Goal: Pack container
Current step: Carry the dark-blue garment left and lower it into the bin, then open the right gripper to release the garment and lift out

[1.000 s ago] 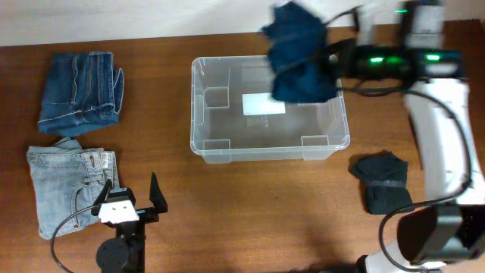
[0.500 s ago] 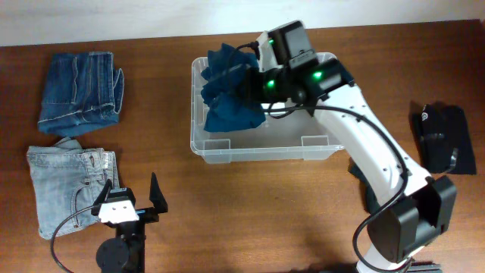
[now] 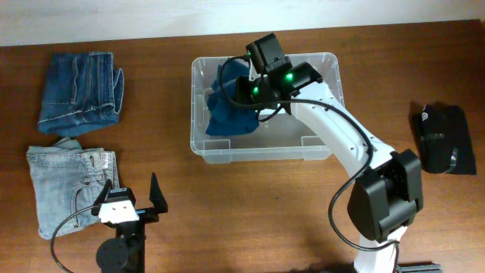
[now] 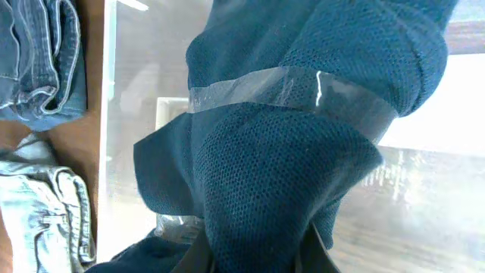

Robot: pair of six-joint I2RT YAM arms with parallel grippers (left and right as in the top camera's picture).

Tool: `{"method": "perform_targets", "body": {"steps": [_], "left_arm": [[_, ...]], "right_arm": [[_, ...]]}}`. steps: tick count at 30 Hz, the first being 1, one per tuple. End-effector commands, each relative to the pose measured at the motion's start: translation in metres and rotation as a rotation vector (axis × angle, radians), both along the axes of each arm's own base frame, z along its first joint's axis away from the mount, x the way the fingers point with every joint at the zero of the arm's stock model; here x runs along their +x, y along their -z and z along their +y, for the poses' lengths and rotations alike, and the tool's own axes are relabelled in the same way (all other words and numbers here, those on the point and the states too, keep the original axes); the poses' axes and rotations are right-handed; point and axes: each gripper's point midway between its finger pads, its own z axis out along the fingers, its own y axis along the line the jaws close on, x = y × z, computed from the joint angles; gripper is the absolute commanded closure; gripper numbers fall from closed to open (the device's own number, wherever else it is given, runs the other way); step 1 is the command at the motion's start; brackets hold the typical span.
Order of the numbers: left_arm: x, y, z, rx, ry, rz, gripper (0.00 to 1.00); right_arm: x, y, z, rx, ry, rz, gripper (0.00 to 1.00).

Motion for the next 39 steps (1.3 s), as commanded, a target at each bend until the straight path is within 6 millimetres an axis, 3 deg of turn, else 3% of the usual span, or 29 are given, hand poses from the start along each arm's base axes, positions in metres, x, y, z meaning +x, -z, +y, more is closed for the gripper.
{"method": "perform_targets", "body": {"steps": [1, 11, 21, 24, 25, 26, 29, 33, 37, 39], "left_arm": [[0.000, 0.001, 0.000, 0.008, 0.004, -0.001, 0.01], [0.000, 0.001, 0.000, 0.008, 0.004, -0.001, 0.01], [0.000, 0.001, 0.000, 0.008, 0.004, -0.001, 0.01], [0.000, 0.001, 0.000, 0.008, 0.004, -0.001, 0.01], [0.000, 0.001, 0.000, 0.008, 0.004, -0.001, 0.01], [0.000, 0.001, 0.000, 0.008, 0.004, -0.001, 0.01], [0.000, 0.001, 0.000, 0.008, 0.004, -0.001, 0.01], [0.000, 0.001, 0.000, 0.008, 0.004, -0.001, 0.01], [0.000, 0.001, 0.000, 0.008, 0.004, -0.001, 0.01], [0.000, 0.001, 0.000, 0.008, 0.004, -0.001, 0.01]], "right_arm": [[0.001, 0.002, 0.010, 0.011, -0.061, -0.018, 0.96], [0.006, 0.039, 0.012, -0.021, -0.088, 0.023, 0.96], [0.013, 0.039, 0.016, -0.010, -0.089, -0.004, 0.95], [0.013, 0.042, 0.016, -0.028, -0.123, -0.017, 0.80], [0.013, 0.044, 0.016, -0.033, -0.131, -0.017, 0.54], [0.012, 0.045, 0.016, -0.037, -0.134, -0.016, 0.36], [0.013, 0.045, 0.015, -0.060, -0.183, -0.045, 0.20], [0.014, 0.047, 0.010, -0.106, -0.240, -0.081, 0.14], [0.033, 0.054, -0.039, -0.310, -0.161, -0.118, 0.18], [0.039, 0.056, -0.065, -0.395, -0.109, -0.113, 0.29]]}}
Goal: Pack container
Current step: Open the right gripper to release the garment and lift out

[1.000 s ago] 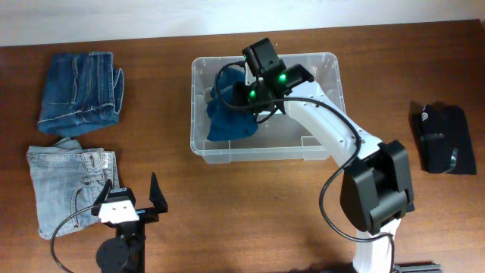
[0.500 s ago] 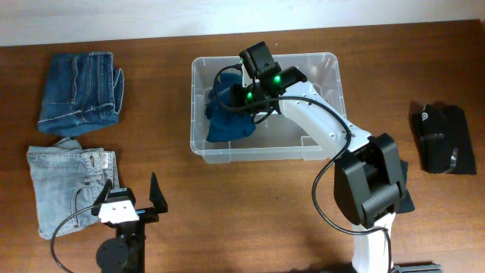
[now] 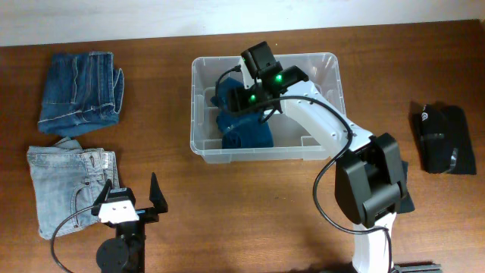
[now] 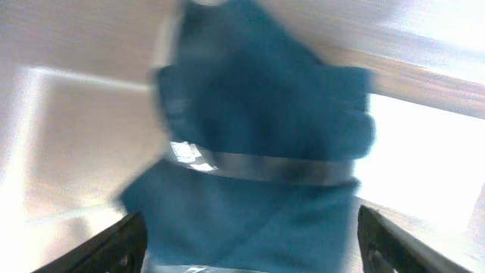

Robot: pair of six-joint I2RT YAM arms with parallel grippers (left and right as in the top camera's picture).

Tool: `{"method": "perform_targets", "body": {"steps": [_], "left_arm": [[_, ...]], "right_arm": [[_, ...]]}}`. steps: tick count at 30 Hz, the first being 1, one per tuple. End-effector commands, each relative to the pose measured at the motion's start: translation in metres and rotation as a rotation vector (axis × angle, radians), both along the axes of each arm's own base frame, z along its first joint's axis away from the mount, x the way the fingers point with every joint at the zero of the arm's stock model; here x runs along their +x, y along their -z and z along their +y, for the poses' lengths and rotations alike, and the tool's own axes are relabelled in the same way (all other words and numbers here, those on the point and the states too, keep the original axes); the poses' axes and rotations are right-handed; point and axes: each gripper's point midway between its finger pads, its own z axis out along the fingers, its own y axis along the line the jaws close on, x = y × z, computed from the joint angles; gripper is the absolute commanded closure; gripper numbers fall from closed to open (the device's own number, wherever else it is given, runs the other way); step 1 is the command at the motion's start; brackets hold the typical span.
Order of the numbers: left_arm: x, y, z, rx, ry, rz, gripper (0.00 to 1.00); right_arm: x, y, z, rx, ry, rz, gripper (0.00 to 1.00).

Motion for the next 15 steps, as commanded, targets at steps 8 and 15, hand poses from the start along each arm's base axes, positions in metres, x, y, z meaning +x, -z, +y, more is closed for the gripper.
{"method": "perform_targets", "body": {"steps": [8, 15], "left_arm": [[0.000, 0.001, 0.000, 0.008, 0.004, -0.001, 0.01], [0.000, 0.001, 0.000, 0.008, 0.004, -0.001, 0.01]], "right_arm": [[0.017, 0.010, -0.087, -0.199, 0.117, 0.012, 0.96], [-0.006, 0.062, -0.077, -0.257, 0.069, 0.156, 0.96]]}}
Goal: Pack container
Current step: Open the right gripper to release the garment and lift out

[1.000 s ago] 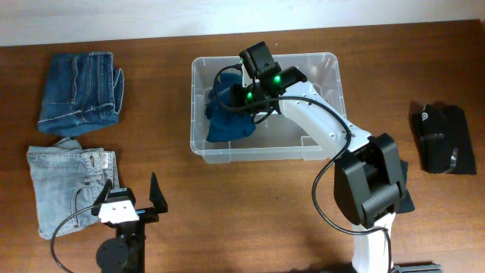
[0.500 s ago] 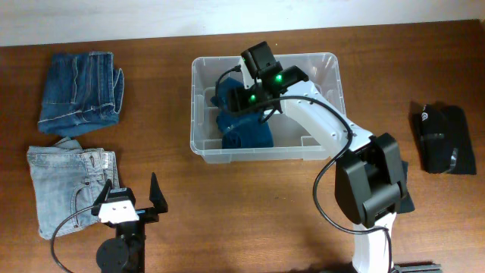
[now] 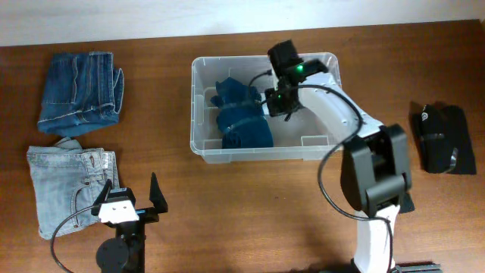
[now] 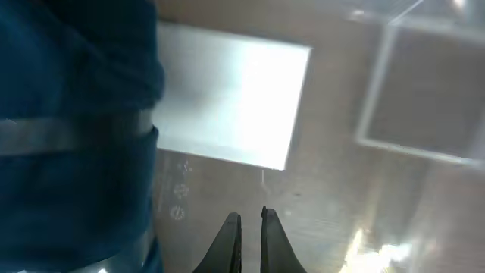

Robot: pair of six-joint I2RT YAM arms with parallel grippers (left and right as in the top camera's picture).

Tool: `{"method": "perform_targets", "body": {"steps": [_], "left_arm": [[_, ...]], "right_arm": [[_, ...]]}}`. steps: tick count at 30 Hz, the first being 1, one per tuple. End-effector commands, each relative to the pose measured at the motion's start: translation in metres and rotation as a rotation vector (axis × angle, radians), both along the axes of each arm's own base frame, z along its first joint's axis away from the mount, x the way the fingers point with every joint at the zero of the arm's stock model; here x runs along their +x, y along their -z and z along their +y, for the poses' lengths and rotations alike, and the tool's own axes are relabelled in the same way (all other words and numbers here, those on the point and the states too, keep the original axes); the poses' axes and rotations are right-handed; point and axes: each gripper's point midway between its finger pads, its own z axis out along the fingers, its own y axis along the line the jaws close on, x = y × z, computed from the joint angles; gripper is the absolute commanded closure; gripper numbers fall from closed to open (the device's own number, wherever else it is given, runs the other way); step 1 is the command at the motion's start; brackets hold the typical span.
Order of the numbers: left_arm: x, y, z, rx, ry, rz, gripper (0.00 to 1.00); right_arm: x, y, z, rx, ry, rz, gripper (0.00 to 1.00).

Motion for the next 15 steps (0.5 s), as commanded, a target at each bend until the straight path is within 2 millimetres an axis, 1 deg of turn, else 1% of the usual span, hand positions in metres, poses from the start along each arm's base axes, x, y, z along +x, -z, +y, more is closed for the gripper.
{"method": "perform_targets", "body": {"steps": [1, 2, 4, 9, 14, 15], "left_arm": [[0.000, 0.001, 0.000, 0.008, 0.004, -0.001, 0.01], [0.000, 0.001, 0.000, 0.008, 0.004, -0.001, 0.01], [0.000, 0.001, 0.000, 0.008, 0.004, -0.001, 0.01], [0.000, 0.001, 0.000, 0.007, 0.004, -0.001, 0.01], [0.000, 0.001, 0.000, 0.008, 0.004, -0.001, 0.01], [0.000, 0.001, 0.000, 0.008, 0.004, -0.001, 0.01]], "right_arm": [[-0.006, 0.028, 0.012, -0.035, -0.036, 0.051, 0.96], [-0.009, 0.035, 0.016, -0.040, -0.046, 0.066, 0.96], [-0.012, 0.041, 0.021, -0.043, -0.057, 0.078, 0.96], [-0.019, 0.040, 0.041, 0.058, -0.087, 0.110, 0.96], [-0.017, 0.039, 0.047, 0.090, -0.096, 0.103, 0.96], [-0.017, 0.038, 0.052, 0.113, -0.124, 0.101, 0.96]]}}
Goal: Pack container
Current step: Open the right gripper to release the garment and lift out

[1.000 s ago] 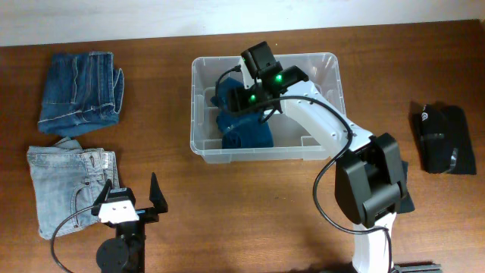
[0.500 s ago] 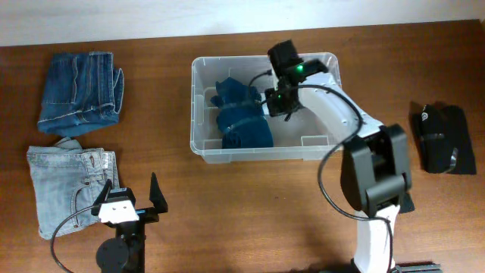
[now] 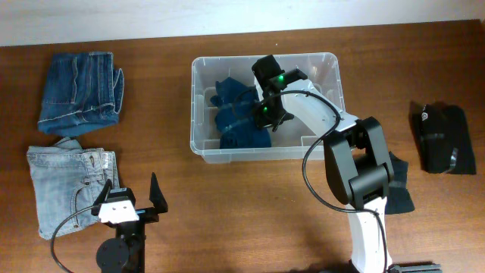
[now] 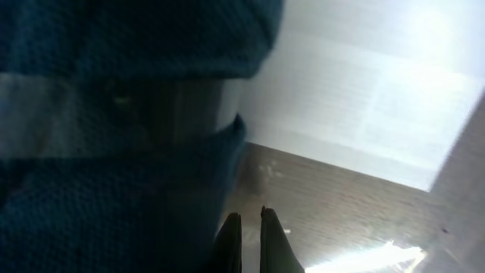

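Note:
A clear plastic container [image 3: 265, 155] stands mid-table. A blue knit garment [image 3: 239, 117] bound with clear tape lies in its left half. My right gripper [image 3: 267, 114] is down inside the container at the garment's right edge. In the right wrist view the gripper [image 4: 250, 218] is shut with nothing between its fingertips. The left fingertip lies against the blue garment [image 4: 114, 189], and the container's floor [image 4: 364, 205] shows to the right. My left gripper [image 3: 135, 191] rests open near the table's front left, away from the container.
Folded dark blue jeans [image 3: 79, 91] lie at the far left, and light blue jeans [image 3: 68, 186] lie nearer the front beside the left arm. A black garment [image 3: 443, 138] sits at the right edge. Another dark cloth [image 3: 395, 189] lies by the right arm's base.
My right gripper, still shut and empty, has moved from the container's middle right to the left and nearer, and now stands against the blue garment's right edge. The left arm has not moved.
First my right gripper was shut on the blue garment, holding it over the container's left half. Then the garment lay in the container with the gripper open over it. Then the gripper was shut and empty to its right, and now it touches the garment's edge.

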Robot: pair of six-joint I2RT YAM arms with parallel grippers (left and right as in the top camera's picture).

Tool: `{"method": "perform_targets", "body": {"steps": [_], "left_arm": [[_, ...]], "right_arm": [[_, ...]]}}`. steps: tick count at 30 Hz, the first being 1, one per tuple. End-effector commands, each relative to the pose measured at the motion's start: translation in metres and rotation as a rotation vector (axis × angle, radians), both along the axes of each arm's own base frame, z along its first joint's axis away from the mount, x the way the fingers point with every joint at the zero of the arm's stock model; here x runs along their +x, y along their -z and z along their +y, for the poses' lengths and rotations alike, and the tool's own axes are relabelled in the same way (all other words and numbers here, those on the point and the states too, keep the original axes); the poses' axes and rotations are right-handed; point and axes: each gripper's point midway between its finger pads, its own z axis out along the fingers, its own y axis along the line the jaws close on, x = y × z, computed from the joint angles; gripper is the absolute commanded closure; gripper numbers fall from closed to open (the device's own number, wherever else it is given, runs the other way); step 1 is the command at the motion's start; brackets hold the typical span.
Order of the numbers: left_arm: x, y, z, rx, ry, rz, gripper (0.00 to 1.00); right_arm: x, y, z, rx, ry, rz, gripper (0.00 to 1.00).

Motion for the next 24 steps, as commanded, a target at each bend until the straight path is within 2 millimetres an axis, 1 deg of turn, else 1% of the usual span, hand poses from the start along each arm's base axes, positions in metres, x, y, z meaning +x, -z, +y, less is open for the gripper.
{"method": "perform_targets", "body": {"steps": [1, 14, 19, 22, 23, 24], "left_arm": [[0.000, 0.001, 0.000, 0.008, 0.004, -0.001, 0.01], [0.000, 0.001, 0.000, 0.008, 0.004, -0.001, 0.01], [0.000, 0.001, 0.000, 0.008, 0.004, -0.001, 0.01], [0.000, 0.001, 0.000, 0.008, 0.004, -0.001, 0.01], [0.000, 0.001, 0.000, 0.008, 0.004, -0.001, 0.01], [0.000, 0.001, 0.000, 0.008, 0.004, -0.001, 0.01]], "right_arm": [[0.000, -0.007, 0.023, 0.109, -0.078, -0.002, 0.96], [-0.002, -0.017, 0.049, 0.268, -0.112, 0.017, 0.96], [-0.002, -0.018, 0.050, 0.273, -0.114, 0.015, 0.96], [0.003, -0.029, 0.044, 0.251, -0.105, -0.021, 0.90], [0.006, -0.040, 0.039, 0.231, -0.097, -0.045, 0.87], [0.009, -0.055, 0.031, 0.197, -0.086, -0.072, 0.82]]}}
